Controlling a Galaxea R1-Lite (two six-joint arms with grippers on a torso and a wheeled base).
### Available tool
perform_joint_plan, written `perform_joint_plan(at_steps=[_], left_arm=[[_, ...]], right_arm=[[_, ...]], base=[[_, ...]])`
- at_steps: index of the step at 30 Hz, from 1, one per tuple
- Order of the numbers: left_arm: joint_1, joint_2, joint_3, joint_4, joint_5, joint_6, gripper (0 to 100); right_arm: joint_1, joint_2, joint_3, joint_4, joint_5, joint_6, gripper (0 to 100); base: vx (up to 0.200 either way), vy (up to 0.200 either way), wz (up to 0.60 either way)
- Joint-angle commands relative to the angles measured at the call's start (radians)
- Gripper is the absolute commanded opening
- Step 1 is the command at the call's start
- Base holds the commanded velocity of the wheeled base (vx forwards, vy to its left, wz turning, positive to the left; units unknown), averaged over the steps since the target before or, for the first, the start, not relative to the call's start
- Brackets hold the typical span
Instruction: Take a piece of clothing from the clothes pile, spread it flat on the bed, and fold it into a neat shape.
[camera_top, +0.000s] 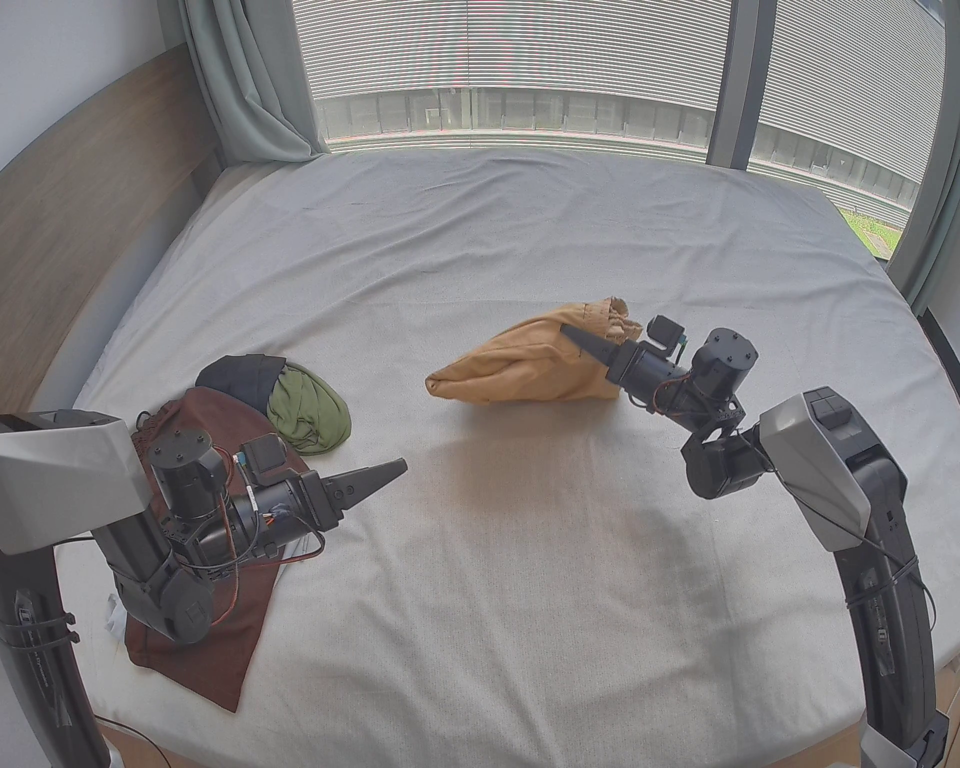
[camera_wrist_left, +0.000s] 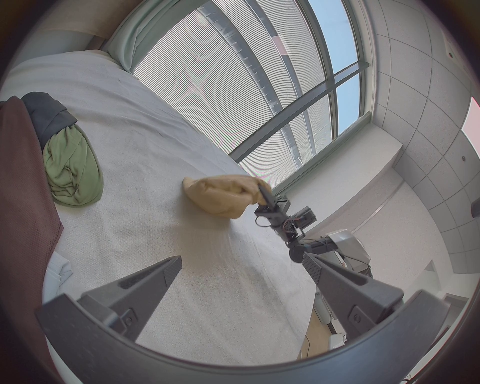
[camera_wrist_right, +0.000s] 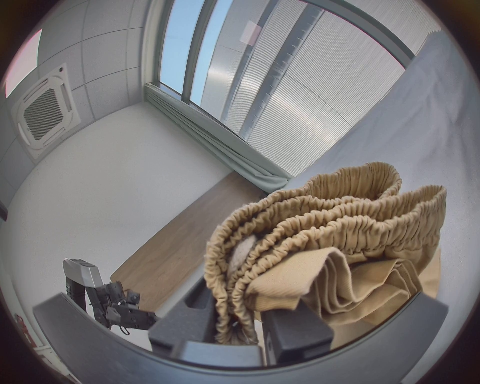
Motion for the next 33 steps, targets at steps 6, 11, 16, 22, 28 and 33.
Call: perform_joint_plan(at_steps=[6, 11, 16, 22, 28, 33], left_arm=[[0.002, -0.004, 0.002, -0.001, 0.000, 0.000, 100], [0.002, -0.004, 0.006, -0.001, -0.002, 0.000, 100], [0.002, -0.004, 0.008, -0.001, -0.003, 0.000, 100], [0.002, -0.004, 0.008, -0.001, -0.003, 0.001, 100], [0.002, -0.004, 0.008, -0.001, -0.008, 0.001, 100], [0.001, -0.004, 0.008, -0.001, -0.008, 0.001, 100]], right_arm=[[0.030, -0.021, 0.391, -0.166, -0.001, -0.009, 0], [0.029, -0.009, 0.506, -0.250, -0.001, -0.011, 0], [0.027, 0.045, 0.533, -0.276, -0.008, -0.031, 0], [0.026, 0.076, 0.533, -0.277, -0.013, -0.040, 0], [0.026, 0.077, 0.533, -0.277, -0.014, -0.040, 0], [0.021, 0.076, 0.533, -0.277, -0.016, -0.038, 0]], base=[[0.000, 0.000, 0.00], [0.000, 0.000, 0.00], [0.000, 0.000, 0.00], [0.000, 0.000, 0.00], [0.000, 0.000, 0.00], [0.000, 0.000, 0.00]])
